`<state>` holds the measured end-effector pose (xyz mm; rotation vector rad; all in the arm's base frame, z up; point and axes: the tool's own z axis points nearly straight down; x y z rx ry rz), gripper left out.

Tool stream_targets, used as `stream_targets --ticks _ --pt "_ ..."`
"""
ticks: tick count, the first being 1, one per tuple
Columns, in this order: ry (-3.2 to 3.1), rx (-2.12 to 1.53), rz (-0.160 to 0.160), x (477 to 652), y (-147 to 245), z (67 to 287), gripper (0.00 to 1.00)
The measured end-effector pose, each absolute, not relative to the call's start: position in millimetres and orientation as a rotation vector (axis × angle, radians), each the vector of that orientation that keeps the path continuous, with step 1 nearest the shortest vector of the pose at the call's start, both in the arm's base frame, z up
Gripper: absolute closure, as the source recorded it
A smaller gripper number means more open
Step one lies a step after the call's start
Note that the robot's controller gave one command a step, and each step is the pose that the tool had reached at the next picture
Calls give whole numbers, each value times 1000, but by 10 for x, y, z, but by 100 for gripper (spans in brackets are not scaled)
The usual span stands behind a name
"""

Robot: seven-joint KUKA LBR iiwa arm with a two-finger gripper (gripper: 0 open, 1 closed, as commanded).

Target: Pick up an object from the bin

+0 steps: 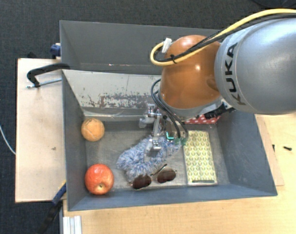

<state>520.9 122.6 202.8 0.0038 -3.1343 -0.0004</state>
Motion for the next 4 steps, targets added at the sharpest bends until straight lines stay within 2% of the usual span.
stream_targets --ticks 1,2,3,4 --pt "-3143 1 -2 5227 1220 2068 0" --pt "-3145 -199 -7 5217 1339 764 100" --pt "-3145 -200 -8 5218 1338 764 100" --pt "-3148 -210 -8 5256 1294 2531 100"
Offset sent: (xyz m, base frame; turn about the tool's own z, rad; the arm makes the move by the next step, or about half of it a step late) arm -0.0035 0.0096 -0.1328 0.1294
